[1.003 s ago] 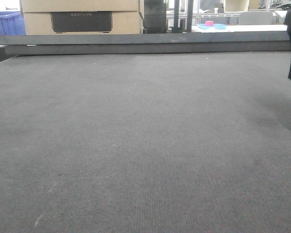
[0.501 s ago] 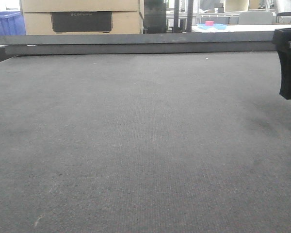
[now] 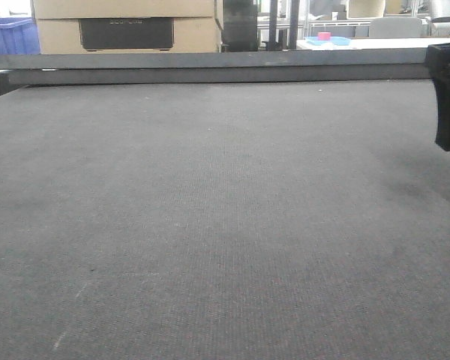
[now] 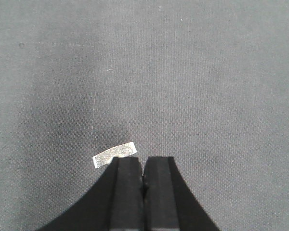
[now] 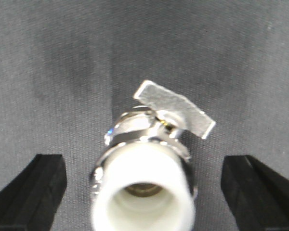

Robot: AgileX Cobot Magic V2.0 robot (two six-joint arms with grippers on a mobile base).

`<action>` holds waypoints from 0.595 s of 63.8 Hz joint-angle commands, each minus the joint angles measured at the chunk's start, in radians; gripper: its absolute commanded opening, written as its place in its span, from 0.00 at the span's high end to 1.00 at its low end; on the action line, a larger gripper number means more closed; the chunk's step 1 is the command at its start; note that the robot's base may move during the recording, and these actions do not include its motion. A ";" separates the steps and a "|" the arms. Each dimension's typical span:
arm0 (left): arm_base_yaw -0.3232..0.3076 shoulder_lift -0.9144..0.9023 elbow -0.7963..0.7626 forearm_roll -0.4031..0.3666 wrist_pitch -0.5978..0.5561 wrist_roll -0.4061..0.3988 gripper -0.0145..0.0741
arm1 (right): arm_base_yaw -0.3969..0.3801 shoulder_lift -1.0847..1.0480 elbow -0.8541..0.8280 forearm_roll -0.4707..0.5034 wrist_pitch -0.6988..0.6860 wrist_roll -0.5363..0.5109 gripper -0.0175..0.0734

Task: Place valve from conveyor to right shelf box

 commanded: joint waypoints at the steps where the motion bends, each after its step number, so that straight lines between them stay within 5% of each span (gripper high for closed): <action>1: -0.004 -0.002 -0.008 -0.012 -0.001 -0.002 0.96 | -0.024 0.000 0.004 0.020 0.000 0.000 0.23; 38: -0.004 -0.002 -0.008 -0.050 0.000 -0.002 0.96 | -0.009 0.000 0.004 -0.004 -0.007 -0.002 0.23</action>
